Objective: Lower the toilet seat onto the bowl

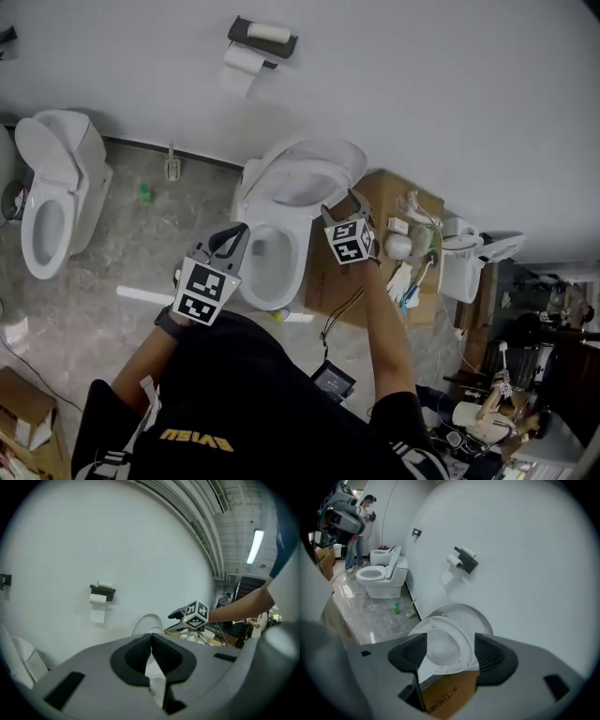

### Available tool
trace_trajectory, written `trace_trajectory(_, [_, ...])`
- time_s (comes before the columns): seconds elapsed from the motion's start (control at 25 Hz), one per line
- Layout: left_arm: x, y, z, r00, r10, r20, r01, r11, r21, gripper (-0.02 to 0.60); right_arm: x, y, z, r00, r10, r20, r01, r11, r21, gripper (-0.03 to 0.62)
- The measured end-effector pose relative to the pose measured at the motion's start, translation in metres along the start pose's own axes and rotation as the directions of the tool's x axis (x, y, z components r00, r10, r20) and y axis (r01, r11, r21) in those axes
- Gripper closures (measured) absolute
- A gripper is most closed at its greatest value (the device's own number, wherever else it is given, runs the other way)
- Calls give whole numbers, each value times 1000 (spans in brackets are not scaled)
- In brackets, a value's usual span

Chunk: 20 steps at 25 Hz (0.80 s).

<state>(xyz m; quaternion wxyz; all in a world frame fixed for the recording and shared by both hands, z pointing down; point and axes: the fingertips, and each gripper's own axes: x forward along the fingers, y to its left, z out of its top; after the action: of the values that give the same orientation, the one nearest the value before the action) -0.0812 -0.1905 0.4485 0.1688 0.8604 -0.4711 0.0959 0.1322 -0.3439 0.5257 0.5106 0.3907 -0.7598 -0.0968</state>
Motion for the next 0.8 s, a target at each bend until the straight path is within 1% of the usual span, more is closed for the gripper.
trace_trajectory(0.08, [-5, 0, -7, 1000, -1, -19, 1, 1000, 10, 569, 18, -9, 2, 1000, -12, -10, 11, 1000, -15, 306])
trace_trajectory(0.16, [-9, 3, -16, 999, 7, -44, -7, 1000, 8, 569, 35, -17, 1, 999, -19, -32, 18, 999, -37, 316])
trace_trajectory(0.36, [-22, 19, -29, 995, 50, -82, -53, 998, -32, 569, 80, -28, -6, 993, -30, -114, 13, 990, -143, 329])
trace_trajectory(0.44, [-23, 21, -31, 994, 70, -87, -73, 997, -32, 569, 91, -33, -9, 990, -29, -138, 3, 983, -184, 406])
trace_trajectory(0.6, [-25, 30, -32, 990, 107, -92, -108, 994, -10, 569, 113, -43, -14, 983, -33, -180, -16, 964, -267, 411])
trace_trajectory(0.72, [-29, 36, -35, 988, 125, -94, -129, 991, -35, 569, 130, -46, -20, 975, -32, -221, -37, 954, -299, 411])
trace_trajectory(0.8, [-31, 40, -39, 985, 139, -100, -145, 988, -49, 569, 138, -46, -25, 969, -28, -247, -49, 954, -296, 411])
